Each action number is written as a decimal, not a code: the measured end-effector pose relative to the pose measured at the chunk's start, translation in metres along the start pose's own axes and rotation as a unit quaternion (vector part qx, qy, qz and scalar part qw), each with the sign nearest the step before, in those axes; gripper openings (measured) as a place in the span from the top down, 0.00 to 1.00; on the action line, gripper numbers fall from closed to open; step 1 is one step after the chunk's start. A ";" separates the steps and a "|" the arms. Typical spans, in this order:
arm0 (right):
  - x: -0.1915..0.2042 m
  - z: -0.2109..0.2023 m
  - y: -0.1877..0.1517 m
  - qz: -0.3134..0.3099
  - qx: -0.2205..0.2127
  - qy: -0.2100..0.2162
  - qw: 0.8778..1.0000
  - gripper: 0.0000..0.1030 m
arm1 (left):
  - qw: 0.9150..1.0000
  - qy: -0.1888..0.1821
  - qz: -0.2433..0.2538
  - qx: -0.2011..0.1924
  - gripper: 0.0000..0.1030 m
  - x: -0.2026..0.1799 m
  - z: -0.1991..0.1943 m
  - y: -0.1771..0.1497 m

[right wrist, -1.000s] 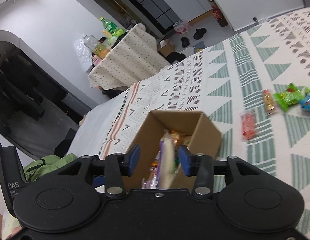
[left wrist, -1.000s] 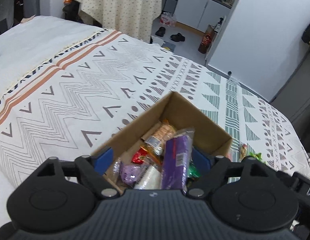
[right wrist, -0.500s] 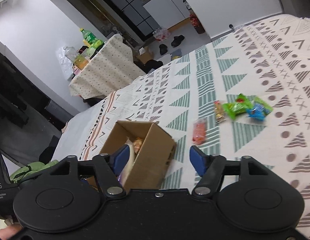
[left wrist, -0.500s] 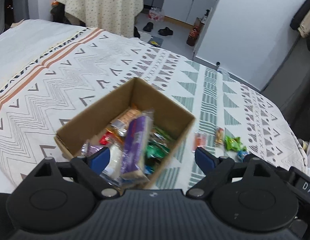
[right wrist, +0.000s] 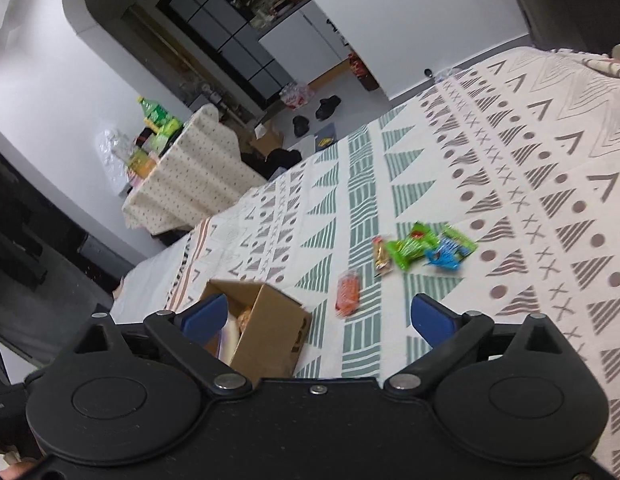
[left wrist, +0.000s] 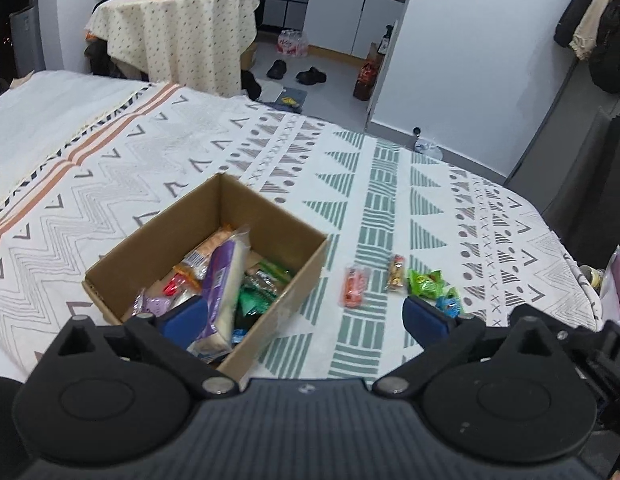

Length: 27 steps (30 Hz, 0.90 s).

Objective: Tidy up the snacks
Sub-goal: 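Withdraw both open grippers from the box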

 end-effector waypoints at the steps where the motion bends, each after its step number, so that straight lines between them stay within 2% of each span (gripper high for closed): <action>1: -0.003 -0.003 0.001 0.001 0.000 -0.001 1.000 0.02 | 1.000 0.000 0.002 -0.002 0.00 -0.002 -0.001 0.000; 3: -0.007 -0.008 0.003 -0.001 0.002 -0.007 1.000 0.00 | 1.000 0.003 0.002 -0.004 0.00 -0.006 -0.001 0.000; 13: -0.032 -0.028 0.019 0.010 -0.018 -0.028 0.999 0.00 | 0.999 -0.033 0.013 -0.015 0.00 -0.038 -0.002 -0.006; 24: -0.061 -0.023 0.022 0.021 -0.010 -0.070 0.997 0.00 | 0.998 -0.055 0.025 0.017 0.00 -0.056 0.026 -0.015; 27: -0.067 -0.024 0.024 0.030 -0.016 -0.069 0.997 0.00 | 0.997 -0.059 0.028 0.026 0.00 -0.062 0.034 -0.017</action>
Point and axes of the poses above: each gripper's, at about its wrist camera, not at the fingertips, and z roughly the way its jaws point, x to its left, y to its top, the point moved 8 cm from there along z, roughly the way its jaws point, and after that the axes turned 14 degrees about y, right-handed, at the moved point
